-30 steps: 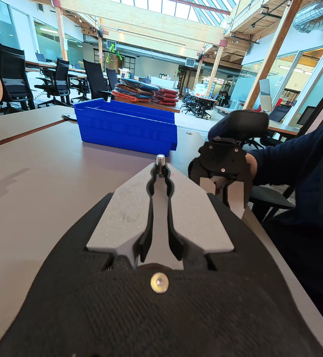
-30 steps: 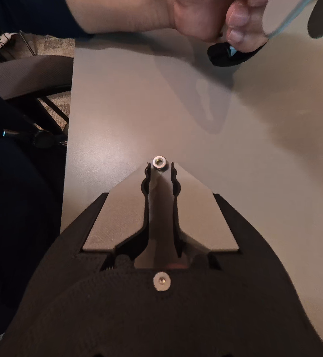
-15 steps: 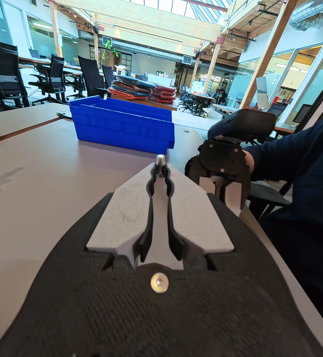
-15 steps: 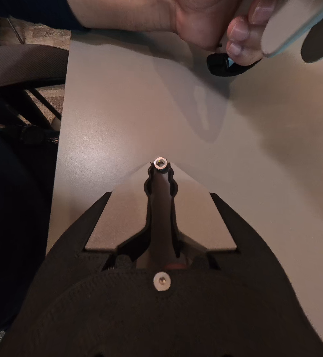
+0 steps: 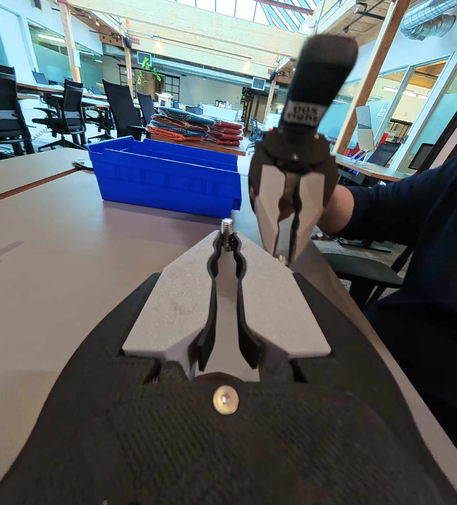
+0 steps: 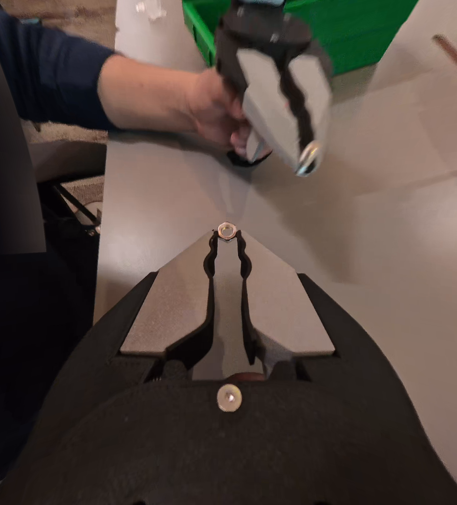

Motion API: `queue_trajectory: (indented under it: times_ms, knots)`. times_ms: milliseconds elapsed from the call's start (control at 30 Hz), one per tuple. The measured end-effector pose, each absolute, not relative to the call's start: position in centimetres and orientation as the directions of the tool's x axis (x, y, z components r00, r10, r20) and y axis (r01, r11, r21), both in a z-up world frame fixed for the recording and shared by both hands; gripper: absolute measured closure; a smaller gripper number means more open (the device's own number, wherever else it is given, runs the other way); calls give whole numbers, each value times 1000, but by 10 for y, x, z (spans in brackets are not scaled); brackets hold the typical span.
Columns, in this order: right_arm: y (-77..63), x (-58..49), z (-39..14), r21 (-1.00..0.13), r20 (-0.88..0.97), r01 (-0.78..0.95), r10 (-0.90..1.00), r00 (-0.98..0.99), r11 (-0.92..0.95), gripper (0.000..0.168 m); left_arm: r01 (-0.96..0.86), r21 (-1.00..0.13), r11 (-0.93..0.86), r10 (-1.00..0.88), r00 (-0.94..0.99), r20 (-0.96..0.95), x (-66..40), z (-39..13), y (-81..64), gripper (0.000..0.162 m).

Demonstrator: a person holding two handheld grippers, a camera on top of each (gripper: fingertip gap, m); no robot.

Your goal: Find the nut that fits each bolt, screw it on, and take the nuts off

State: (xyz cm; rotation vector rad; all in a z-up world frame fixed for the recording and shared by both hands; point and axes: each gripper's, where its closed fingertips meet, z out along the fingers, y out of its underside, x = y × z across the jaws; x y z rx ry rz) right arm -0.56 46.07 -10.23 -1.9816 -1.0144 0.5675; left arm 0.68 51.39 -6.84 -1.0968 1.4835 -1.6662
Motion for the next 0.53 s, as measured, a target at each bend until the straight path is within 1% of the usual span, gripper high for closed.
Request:
queue_trajectory:
  times_ms: [133,233,367,533]
  knots:
    - [475,7,-55,-850,-23,415,812,584,-323,157,-60,-990,-130,-879,-454,143,8,-68,506,157]
    - [489,9,-34,-852,-47,400,811,583,-337,157,-51,-993,-109,-877,-466,120,8,-65,499,157]
    - [501,6,-27,-831,-42,438,823,566,-343,157,-29,-994,-103,-880,-464,104,6,-60,498,157]
    - [507,0,-35,-795,-28,497,840,543,-348,157,-19,-996,-90,-890,-447,89,5,-57,500,157]
